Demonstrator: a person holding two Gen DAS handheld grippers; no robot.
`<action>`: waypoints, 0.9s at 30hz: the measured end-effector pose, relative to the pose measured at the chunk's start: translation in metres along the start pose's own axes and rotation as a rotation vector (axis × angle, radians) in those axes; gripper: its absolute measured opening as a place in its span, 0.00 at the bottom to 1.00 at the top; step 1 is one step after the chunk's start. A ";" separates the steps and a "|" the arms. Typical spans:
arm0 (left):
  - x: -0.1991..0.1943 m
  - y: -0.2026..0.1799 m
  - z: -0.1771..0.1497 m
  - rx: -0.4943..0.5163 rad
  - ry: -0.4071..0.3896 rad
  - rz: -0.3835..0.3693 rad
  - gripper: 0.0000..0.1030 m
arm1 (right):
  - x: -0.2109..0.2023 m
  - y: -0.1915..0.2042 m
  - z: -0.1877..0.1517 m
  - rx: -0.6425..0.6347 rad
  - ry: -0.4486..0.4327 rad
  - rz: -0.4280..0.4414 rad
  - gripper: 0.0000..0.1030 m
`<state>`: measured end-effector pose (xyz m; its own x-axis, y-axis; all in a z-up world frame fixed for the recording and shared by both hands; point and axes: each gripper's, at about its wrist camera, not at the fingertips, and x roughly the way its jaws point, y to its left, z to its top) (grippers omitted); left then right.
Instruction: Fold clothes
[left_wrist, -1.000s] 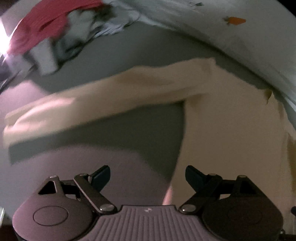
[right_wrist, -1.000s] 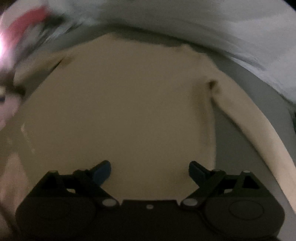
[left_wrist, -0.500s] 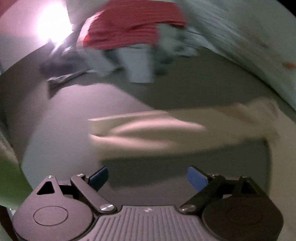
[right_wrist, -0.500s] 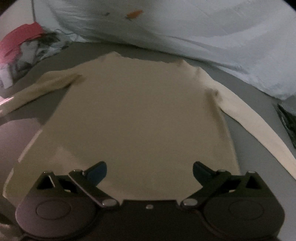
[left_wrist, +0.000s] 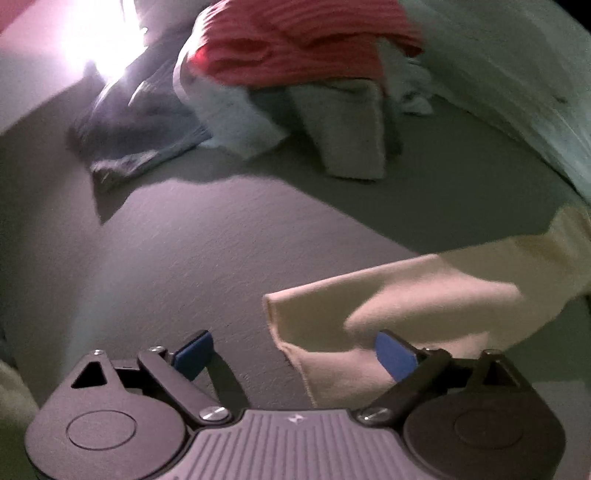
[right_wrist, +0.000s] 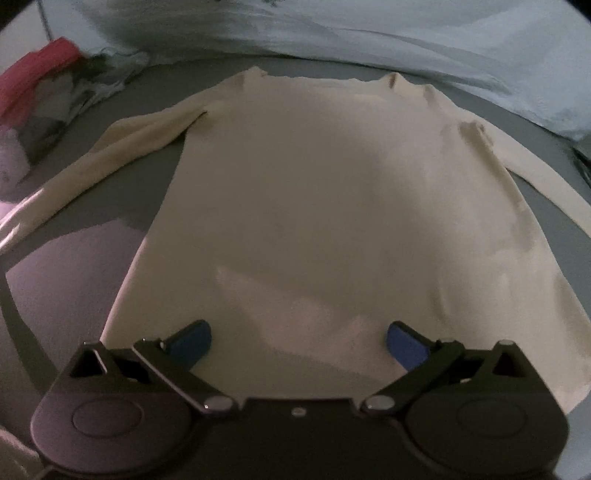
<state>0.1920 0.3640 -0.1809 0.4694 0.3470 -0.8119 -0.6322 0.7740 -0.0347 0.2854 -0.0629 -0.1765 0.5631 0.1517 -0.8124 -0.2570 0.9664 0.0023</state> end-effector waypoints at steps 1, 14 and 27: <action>-0.001 -0.005 -0.001 0.026 -0.025 -0.013 0.72 | 0.000 0.001 -0.002 0.008 -0.007 -0.003 1.00; -0.104 -0.126 0.057 0.262 -0.202 -0.467 0.04 | -0.004 -0.005 0.006 0.085 0.044 0.019 0.99; -0.221 -0.313 -0.043 0.987 -0.200 -1.045 0.81 | -0.064 -0.079 -0.034 0.379 -0.072 -0.190 0.99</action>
<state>0.2598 0.0220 -0.0153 0.5701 -0.5902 -0.5715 0.6809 0.7287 -0.0733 0.2427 -0.1562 -0.1447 0.6291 -0.0351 -0.7765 0.1556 0.9844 0.0816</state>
